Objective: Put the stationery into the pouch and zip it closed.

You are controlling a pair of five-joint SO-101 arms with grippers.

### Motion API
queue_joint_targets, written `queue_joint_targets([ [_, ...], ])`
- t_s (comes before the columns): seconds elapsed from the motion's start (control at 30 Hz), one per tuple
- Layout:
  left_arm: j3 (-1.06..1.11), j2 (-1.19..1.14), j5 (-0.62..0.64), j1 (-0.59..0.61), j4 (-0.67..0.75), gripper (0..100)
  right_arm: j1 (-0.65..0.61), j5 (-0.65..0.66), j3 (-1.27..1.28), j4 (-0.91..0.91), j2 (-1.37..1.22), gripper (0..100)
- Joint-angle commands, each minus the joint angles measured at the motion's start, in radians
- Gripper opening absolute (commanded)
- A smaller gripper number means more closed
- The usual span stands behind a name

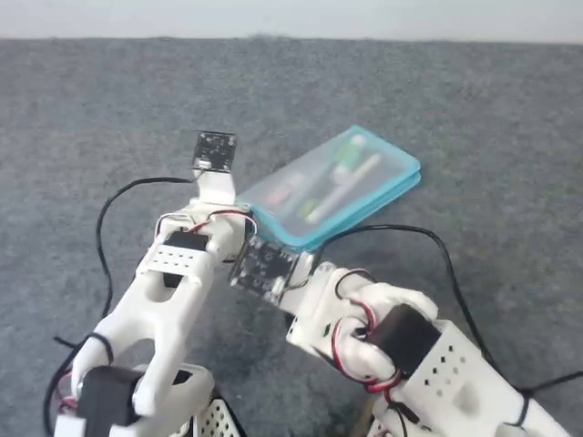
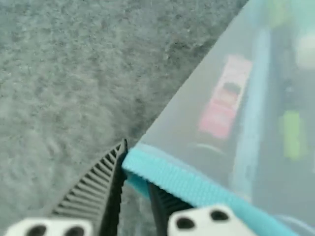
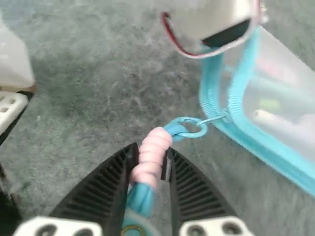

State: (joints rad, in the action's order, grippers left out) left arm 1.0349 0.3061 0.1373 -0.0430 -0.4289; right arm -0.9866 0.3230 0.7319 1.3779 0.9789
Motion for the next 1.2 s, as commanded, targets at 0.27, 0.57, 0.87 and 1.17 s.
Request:
queue_joint_targets([
  [0.27, -0.065, 0.037, 0.043, 0.057, -0.002, 1, -0.268, 0.061, -0.103, 0.065, 0.117, 0.6],
  [0.57, -0.077, 0.048, 0.029, 0.055, -0.034, 1, 0.232, 0.054, -0.06, 0.028, 0.084, 16.2],
  [0.87, -0.179, 0.048, -0.084, 0.048, -0.245, 1, 0.515, 0.227, 0.106, -0.269, -0.17, 38.1],
  [1.17, -0.255, 0.046, -0.143, 0.046, -0.414, 1, 0.519, 0.374, 0.242, -0.736, -0.371, 37.6],
])
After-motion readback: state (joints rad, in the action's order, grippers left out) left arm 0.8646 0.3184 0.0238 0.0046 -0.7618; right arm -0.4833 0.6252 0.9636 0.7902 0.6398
